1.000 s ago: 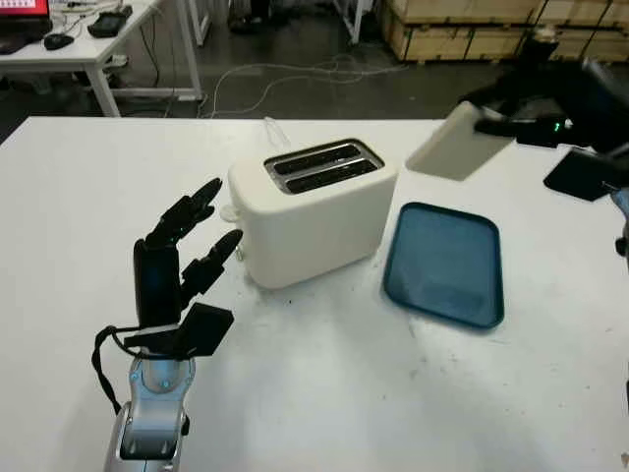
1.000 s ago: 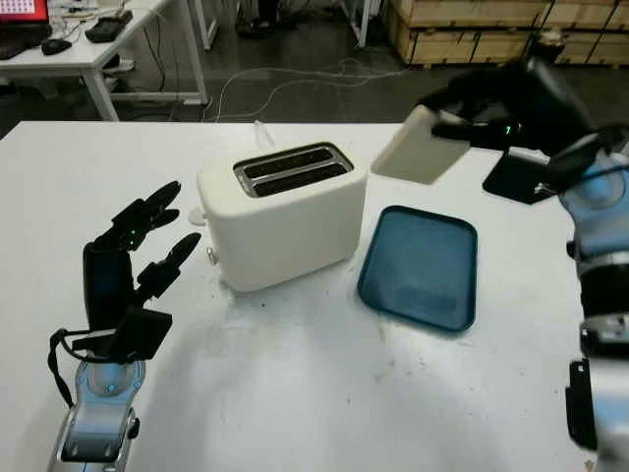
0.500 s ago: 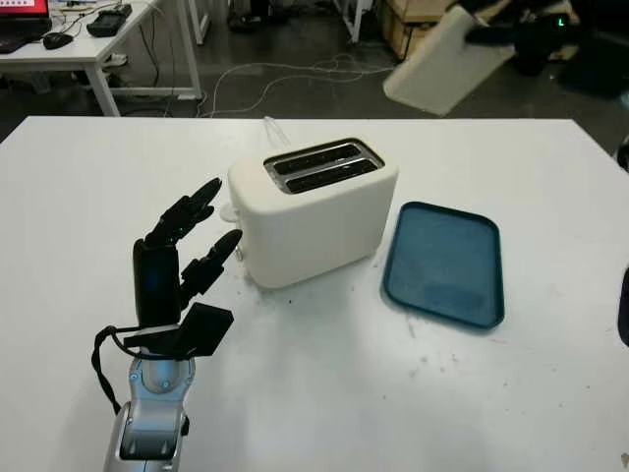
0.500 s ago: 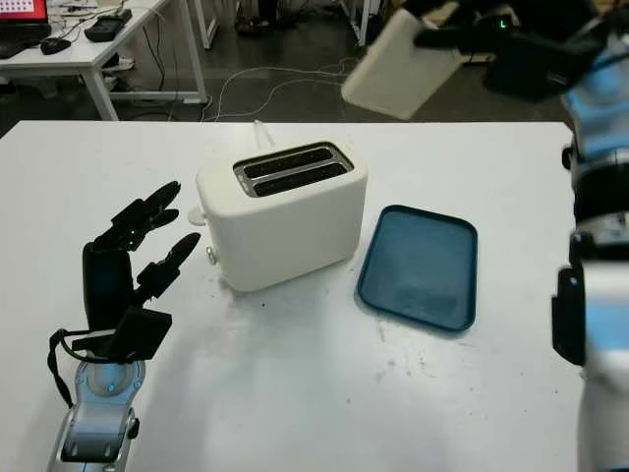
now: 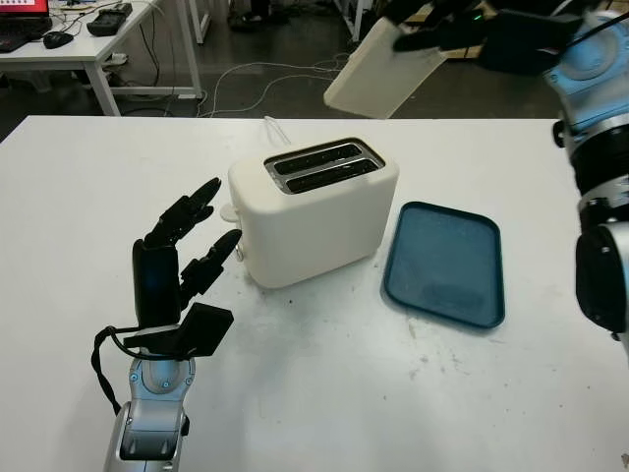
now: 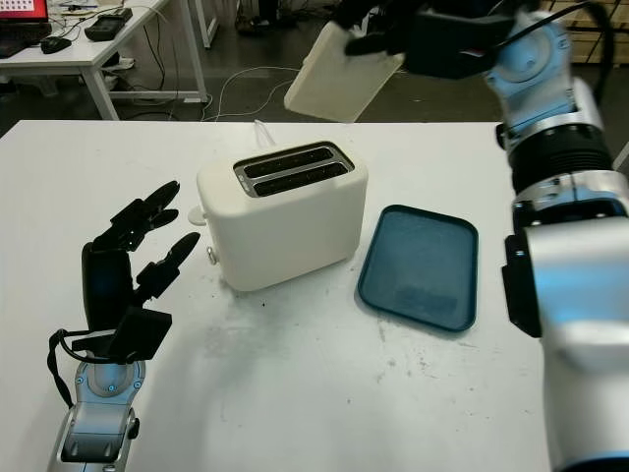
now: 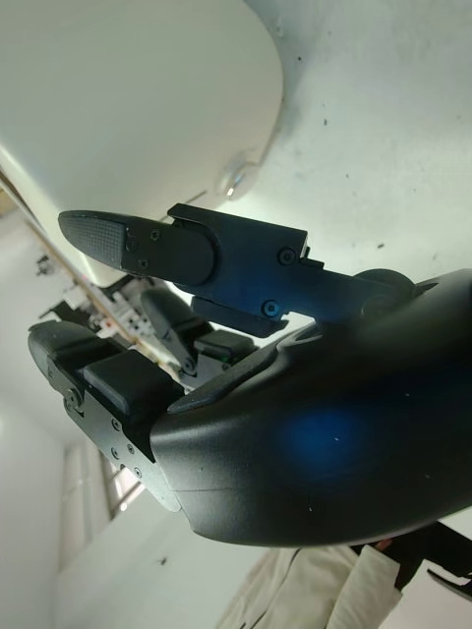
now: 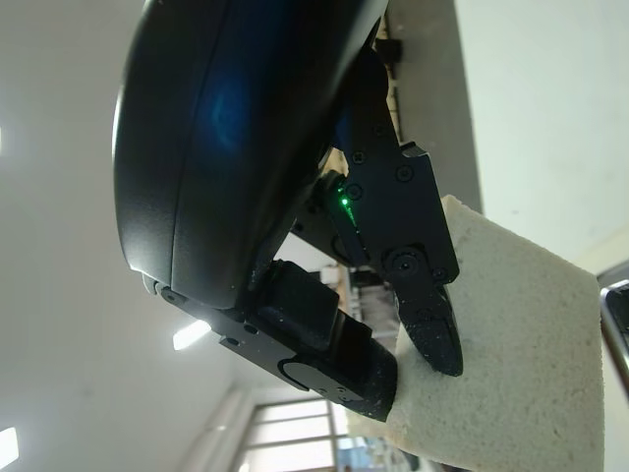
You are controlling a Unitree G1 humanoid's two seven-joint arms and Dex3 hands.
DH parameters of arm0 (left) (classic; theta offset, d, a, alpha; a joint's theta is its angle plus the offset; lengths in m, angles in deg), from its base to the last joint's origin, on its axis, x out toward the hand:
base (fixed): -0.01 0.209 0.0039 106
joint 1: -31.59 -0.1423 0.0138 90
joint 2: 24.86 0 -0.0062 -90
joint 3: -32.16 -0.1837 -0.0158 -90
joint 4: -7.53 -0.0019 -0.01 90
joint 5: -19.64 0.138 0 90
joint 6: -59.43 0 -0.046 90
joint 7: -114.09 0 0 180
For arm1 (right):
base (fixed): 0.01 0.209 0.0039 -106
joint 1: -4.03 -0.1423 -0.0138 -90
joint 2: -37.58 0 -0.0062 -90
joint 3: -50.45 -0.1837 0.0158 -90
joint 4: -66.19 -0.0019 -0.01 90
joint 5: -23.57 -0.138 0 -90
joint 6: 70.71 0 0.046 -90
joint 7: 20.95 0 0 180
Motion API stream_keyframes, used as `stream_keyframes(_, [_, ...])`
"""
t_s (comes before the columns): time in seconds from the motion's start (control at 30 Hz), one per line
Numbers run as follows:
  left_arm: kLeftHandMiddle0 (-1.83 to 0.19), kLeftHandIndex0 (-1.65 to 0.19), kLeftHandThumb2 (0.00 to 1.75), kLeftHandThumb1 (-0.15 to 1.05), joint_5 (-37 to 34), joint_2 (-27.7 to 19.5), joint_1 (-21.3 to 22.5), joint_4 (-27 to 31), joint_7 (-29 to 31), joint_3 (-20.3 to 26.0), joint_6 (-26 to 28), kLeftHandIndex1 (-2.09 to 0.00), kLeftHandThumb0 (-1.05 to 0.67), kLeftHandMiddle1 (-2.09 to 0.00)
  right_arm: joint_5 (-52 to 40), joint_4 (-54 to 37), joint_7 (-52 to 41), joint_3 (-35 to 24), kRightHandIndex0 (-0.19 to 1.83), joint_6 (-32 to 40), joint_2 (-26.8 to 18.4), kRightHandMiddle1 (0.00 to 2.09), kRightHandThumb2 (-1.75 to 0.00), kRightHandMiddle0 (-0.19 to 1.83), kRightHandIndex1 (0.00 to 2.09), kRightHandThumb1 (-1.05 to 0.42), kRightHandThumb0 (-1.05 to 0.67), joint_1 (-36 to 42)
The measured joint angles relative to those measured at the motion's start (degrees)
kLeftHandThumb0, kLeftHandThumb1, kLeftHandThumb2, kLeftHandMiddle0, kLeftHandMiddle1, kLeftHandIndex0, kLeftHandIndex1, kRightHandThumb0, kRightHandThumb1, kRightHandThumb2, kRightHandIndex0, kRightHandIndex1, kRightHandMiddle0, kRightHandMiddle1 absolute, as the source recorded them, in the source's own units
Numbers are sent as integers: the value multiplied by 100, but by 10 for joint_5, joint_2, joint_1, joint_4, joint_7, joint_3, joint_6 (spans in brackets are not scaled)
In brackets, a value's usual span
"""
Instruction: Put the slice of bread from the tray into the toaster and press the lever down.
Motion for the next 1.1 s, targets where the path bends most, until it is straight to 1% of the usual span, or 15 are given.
stream_keyframes(0.2, [-52,-73,5,92,11,1,0,1,-2,0,2,-1,-37,-72,15,13,4,11,133,1,20,0,-1,123,29,-87,-37,0])
stream_keyframes(0.27, [-52,-73,4,92,11,2,0,1,-2,0,2,-1,-37,-72,15,13,4,12,124,1,26,1,0,123,48,-87,-36,0])
stream_keyframes(0.4, [-52,-73,4,92,10,4,0,2,-2,0,2,-1,-37,-71,16,13,-2,15,119,1,38,2,0,126,64,-87,-33,1])
stream_keyframes(0.63, [-52,-73,5,92,11,4,0,2,-2,0,2,-1,-37,-71,17,12,-12,27,118,13,46,2,0,125,69,-87,-30,10])
stream_keyframes(0.83, [-52,-73,5,92,11,8,-2,5,-2,-1,9,0,-37,-71,16,0,-20,26,115,14,46,1,0,123,68,-86,-26,13])
stream_keyframes(1.1, [-52,-73,5,92,11,10,-3,5,-2,-1,9,0,-36,-71,15,-12,-34,25,114,18,46,1,-1,124,68,-88,-28,17])
